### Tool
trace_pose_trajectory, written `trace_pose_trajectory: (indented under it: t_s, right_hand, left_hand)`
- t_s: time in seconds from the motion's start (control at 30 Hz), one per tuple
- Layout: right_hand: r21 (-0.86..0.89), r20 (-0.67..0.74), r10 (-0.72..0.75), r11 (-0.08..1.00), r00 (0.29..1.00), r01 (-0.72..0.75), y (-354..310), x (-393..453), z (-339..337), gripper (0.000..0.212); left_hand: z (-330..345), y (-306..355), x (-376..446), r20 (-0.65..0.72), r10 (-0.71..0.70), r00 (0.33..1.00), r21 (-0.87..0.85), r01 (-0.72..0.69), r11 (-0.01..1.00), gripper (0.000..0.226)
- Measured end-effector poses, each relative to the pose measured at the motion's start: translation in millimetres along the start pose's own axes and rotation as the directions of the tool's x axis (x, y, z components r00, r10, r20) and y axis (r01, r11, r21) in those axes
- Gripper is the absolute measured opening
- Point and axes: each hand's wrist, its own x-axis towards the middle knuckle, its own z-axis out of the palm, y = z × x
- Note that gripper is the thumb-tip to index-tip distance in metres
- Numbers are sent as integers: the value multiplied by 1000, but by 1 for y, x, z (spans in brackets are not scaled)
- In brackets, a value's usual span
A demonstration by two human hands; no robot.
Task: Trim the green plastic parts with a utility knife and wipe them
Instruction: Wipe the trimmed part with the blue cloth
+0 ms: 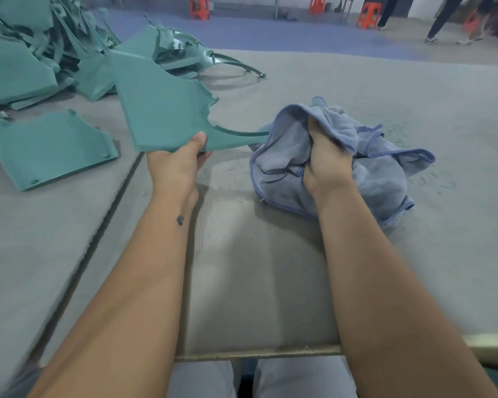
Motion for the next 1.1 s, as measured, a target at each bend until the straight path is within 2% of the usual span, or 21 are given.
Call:
trace_pose_trajectory:
  t_s: [0.1,0.17,0.23,0.33,0.4,0.47,0.53,0.6,0.67,0.73,0.77,0.83,0.9,0.93,0.97,1.03,1.1]
  right_hand:
    - [-107,-17,-57,993,998,54,0,2,-1,21]
    - [-120,4,-123,985,992,122,-1,2,-4,12]
    - [-136,7,-234,963,972,233,0,1,-4,23]
    - [-327,18,-359,880,933,345,4,-4,-6,17]
    - [-434,46,-390,821,920,370,5,-7,-5,30]
    - [-445,20,-381,824,924,350,3,-10,-6,38]
    - [-383,43,-285,881,958,279,-2,-12,-5,20]
    - [-507,160,-221,818,962,272,-3,-10,-8,6]
    - [-616,283,-181,719,942,323,-3,-8,-12,8]
    - [-637,308,-232,670,923,381,0,-7,-14,6]
    - [-635,294,-282,656,913,408,1,-8,-12,13]
    - [-568,147,-338,740,930,359,2,-9,-7,31]
    - [-442,-48,-334,852,941,279,-1,-6,-3,33]
    - [-280,-138,-277,932,951,231,-3,-3,-1,25]
    - [-57,-200,-157,987,967,148,-7,-2,-1,13]
    - [317,-223,106,948,969,-30,-11,0,-6,29]
    - [508,-171,154,860,973,-48,-12,1,-11,35]
  left_hand:
    - [0,1,-1,39,41,998,-16,-40,999,22]
    - [0,2,-1,61,59,996,-16,-58,998,24]
    - [-1,3,-2,72,78,994,-12,-78,997,25]
    - [-3,4,1,54,98,994,-20,-98,995,26]
    - [-5,5,4,45,104,994,-33,-103,994,30]
    - [-7,5,6,33,101,994,-44,-99,994,30]
    - [-8,5,7,20,91,996,-42,-90,995,28]
    - [-9,5,8,-4,80,997,-32,-80,996,29]
    - [-9,5,9,-28,71,997,-18,-71,997,30]
    - [-9,4,10,-24,66,998,-2,-66,998,30]
    - [-9,4,10,-11,62,998,8,-62,998,28]
    - [-7,1,9,25,39,999,38,-39,999,25]
    - [-4,-1,8,48,7,999,52,-9,999,31]
    - [-3,-2,7,47,-6,999,41,4,999,33]
    - [-2,-3,7,38,-16,999,19,16,1000,34]
    - [-2,-3,8,15,-25,1000,-17,25,1000,40]
    - [0,-3,8,-1,-12,1000,-29,12,1000,46]
